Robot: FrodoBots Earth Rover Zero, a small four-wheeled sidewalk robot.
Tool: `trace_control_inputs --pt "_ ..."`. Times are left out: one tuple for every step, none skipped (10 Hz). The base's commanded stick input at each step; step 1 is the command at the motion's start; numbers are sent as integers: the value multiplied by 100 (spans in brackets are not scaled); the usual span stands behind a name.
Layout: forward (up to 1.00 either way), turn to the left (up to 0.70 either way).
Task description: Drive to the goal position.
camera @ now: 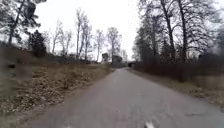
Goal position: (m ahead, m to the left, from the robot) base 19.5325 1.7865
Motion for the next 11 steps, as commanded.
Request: trace_control_inputs --pt "70 -35" --pt "70 -35" --pt "70 -3" --pt "70 0" --pt "70 -31" --pt "70 -35" --pt "70 -35" --pt "70 -32" --pt "70 -18" --pt "70 -3" --pt "70 -17"
